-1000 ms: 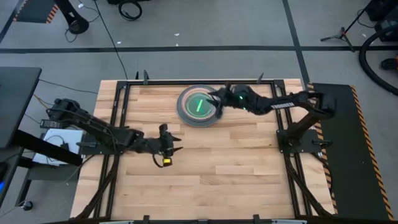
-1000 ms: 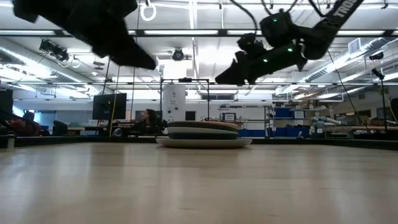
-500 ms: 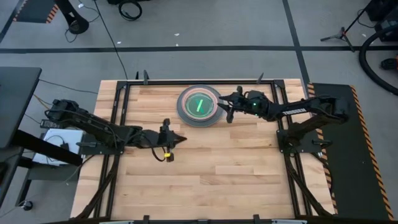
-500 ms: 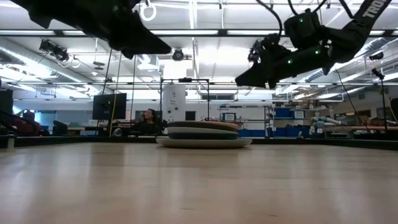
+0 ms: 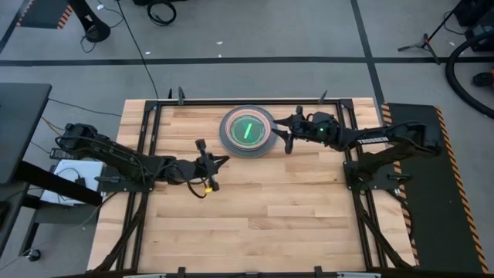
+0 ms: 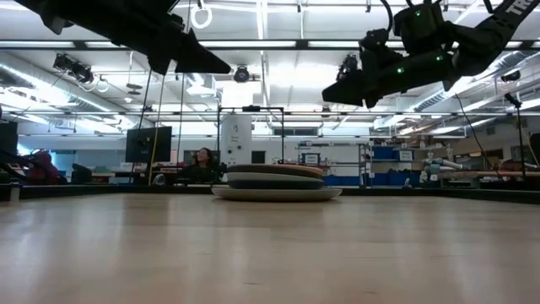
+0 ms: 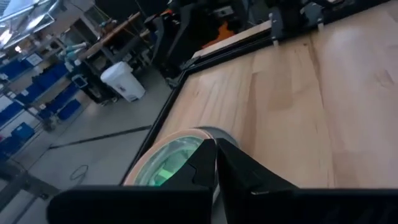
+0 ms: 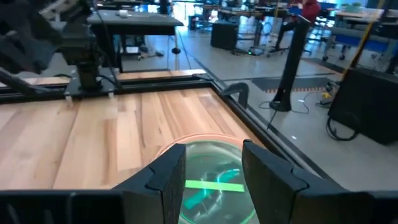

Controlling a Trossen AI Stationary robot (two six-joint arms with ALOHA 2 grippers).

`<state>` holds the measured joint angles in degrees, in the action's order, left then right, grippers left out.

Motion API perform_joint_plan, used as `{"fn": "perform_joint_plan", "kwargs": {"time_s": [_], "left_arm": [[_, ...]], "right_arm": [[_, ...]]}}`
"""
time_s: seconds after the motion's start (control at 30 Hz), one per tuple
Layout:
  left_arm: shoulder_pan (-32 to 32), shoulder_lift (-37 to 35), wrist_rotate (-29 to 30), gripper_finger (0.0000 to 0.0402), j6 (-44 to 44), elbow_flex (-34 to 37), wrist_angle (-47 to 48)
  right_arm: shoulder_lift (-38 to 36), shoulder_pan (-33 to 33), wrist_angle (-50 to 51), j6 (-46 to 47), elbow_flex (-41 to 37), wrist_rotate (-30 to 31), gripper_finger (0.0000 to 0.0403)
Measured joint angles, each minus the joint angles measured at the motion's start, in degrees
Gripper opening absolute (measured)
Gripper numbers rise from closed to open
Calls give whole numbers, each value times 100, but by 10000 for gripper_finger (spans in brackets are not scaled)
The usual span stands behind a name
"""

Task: Stack plastic plates
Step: Return to Home Position

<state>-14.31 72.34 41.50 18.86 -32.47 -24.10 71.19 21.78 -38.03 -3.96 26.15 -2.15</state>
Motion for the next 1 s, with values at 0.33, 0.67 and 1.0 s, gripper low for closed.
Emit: {"fn": "perform_joint_plan", "kwargs": {"time_s": [0.33, 0.67, 1.0], "left_arm": [[-59, 2, -329, 23, -1288, 0, -122], [443, -1145, -1006, 23, -2103, -4, 1591], [-102, -2861, -1822, 23, -1381, -2, 1856]], "right_arm": [[-6, -2, 337, -258, -1, -144, 164], [-574, -249, 511, -345, -410, -14, 144], [-2028, -819, 526, 441, -1828, 58, 112]]}}
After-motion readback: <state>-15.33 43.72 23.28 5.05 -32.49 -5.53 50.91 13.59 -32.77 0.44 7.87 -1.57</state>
